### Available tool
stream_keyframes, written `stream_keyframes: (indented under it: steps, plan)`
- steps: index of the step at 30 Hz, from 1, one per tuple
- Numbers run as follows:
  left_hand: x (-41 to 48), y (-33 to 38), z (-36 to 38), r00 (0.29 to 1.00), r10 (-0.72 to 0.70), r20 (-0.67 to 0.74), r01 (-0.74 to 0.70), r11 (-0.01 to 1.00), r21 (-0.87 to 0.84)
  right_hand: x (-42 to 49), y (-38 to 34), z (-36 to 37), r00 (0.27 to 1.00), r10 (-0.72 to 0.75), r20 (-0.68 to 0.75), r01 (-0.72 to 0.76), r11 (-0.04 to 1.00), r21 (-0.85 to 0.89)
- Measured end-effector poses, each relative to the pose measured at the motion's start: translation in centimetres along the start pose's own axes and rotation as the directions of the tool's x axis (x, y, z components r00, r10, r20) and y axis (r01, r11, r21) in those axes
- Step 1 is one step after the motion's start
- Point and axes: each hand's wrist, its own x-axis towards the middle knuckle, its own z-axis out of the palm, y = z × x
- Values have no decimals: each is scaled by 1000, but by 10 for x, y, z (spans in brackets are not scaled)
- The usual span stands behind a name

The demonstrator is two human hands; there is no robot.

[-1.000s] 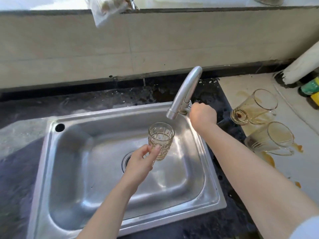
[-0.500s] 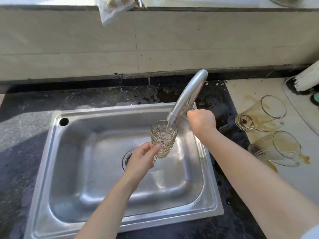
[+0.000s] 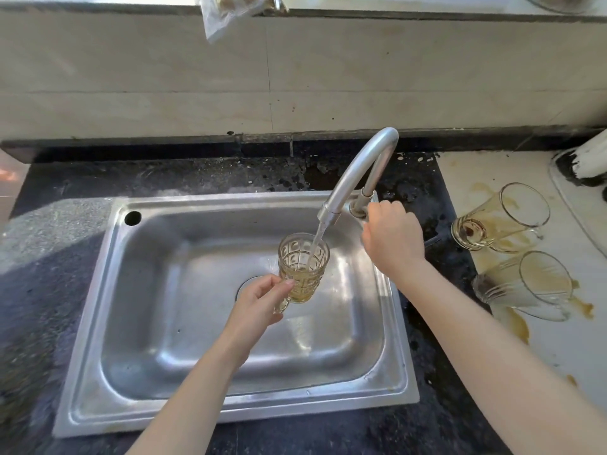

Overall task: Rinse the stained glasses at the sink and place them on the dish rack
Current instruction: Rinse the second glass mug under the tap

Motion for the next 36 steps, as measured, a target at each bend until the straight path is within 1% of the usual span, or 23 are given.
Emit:
stream_keyframes:
  steps: [1,2,3,4,5,6,7,9,10,11,15,16,19,21,22,24,25,27,29,31,34,36]
  plan:
    - [-2,-2,-4,1000,-4,5,4,1000,-3,-13,-2,-1,999,32,-26,-27,985,172]
    - [-3,-3,-8,1000,-10,13,10,1000,-6,-25,-7,-4,993,77,91,-107,913,394]
    - [-4,-4,-11,1000,-21,21,21,1000,-12,-35,-13,-7,948,70,311,-249,772,585]
    - [-5,-5,-13,999,-31,28,32,999,-19,-42,-19,-6,855,-17,519,-397,622,675]
    - [-4,-4,-14,999,-36,37,37,999,-24,-46,-24,-6,777,-120,618,-478,527,703]
    - [-2,-3,-13,998,-38,55,39,999,-24,-48,-28,-3,736,-196,648,-510,469,721]
    - [0,-3,-10,996,-39,75,41,999,-19,-47,-31,-1,723,-250,644,-524,409,747]
    - [2,-2,0,992,-40,117,42,999,-17,-45,-34,2,730,-265,630,-575,258,776]
    - [2,-4,3,990,-41,131,44,999,-19,-47,-34,3,745,-253,617,-584,202,787]
    - [1,-7,5,990,-47,135,50,998,-24,-49,-35,4,762,-241,601,-574,176,800]
    - [2,-11,-13,994,-48,94,58,992,-108,-52,-53,8,808,-212,550,-499,253,829]
    - [6,-8,-16,996,-35,85,46,990,-134,-48,-56,9,818,-193,541,-494,246,834]
    - [18,0,-3,996,5,94,12,984,-180,-38,-50,8,836,-108,538,-516,178,838]
    - [17,-3,4,993,-9,116,27,987,-157,-41,-42,10,823,-90,560,-544,157,824]
    - [15,-5,5,992,-27,126,45,988,-147,-45,-39,7,817,-103,568,-545,186,818]
    - [21,-17,-28,997,-64,52,73,978,-194,-33,-70,15,783,-193,591,-535,275,799]
    - [22,-17,-31,997,-67,31,72,975,-211,-32,-73,12,786,-194,587,-520,304,798]
    - [27,-14,-30,999,-50,10,51,971,-233,-27,-74,9,786,-167,596,-541,283,792]
    - [29,-10,-23,997,-40,62,51,981,-185,-30,-65,13,792,-121,598,-558,253,790]
    - [28,-12,-21,992,-66,105,80,988,-134,-39,-60,14,791,-130,599,-555,263,789]
    - [24,-16,-24,992,-90,84,99,988,-120,-41,-62,13,770,-159,617,-555,309,772]
    - [22,-18,-23,993,-90,75,98,989,-115,-39,-60,16,763,-164,625,-570,285,771]
